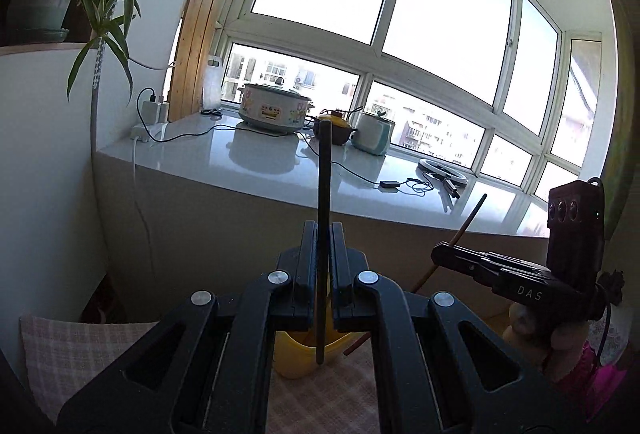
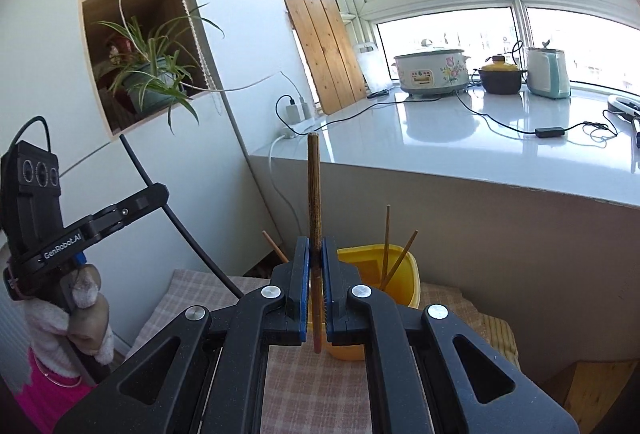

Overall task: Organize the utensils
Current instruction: 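Lift both held chopsticks upright and carry them above the yellow container, then lower both chopsticks into the yellow container and open both grippers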

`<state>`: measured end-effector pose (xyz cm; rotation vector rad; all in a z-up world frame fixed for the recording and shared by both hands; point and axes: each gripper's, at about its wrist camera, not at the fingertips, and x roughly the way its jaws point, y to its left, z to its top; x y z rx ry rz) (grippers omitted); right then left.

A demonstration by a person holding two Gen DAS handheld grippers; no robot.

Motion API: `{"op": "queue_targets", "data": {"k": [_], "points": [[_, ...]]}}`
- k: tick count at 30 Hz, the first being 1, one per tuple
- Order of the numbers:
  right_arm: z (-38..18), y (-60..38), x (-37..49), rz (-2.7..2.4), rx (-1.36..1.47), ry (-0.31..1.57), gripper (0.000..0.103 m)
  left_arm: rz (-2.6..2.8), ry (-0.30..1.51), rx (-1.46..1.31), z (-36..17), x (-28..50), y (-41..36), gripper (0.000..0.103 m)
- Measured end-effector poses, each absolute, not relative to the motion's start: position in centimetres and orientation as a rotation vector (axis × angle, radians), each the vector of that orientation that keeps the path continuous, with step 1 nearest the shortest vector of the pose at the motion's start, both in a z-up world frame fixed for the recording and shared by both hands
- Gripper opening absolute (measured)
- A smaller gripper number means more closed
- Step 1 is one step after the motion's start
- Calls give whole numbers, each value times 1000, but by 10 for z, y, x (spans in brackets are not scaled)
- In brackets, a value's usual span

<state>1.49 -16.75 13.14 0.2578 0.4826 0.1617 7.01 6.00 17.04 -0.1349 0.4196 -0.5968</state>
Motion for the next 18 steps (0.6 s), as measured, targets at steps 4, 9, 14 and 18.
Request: {"op": "queue_targets", "data": {"k": [4, 9, 14, 18], "points": [[143, -174, 16, 147, 261, 445, 4, -576, 391, -114, 174, 74, 53, 3], [146, -179, 24, 127, 264, 431, 4, -560, 386, -119, 172, 84, 47, 3], [134, -182, 36, 96, 257, 457, 4, -548, 397, -109, 164, 91, 42, 3], [123, -181, 43, 78, 246, 485, 4, -547, 416, -104, 155, 95, 39, 3]]}}
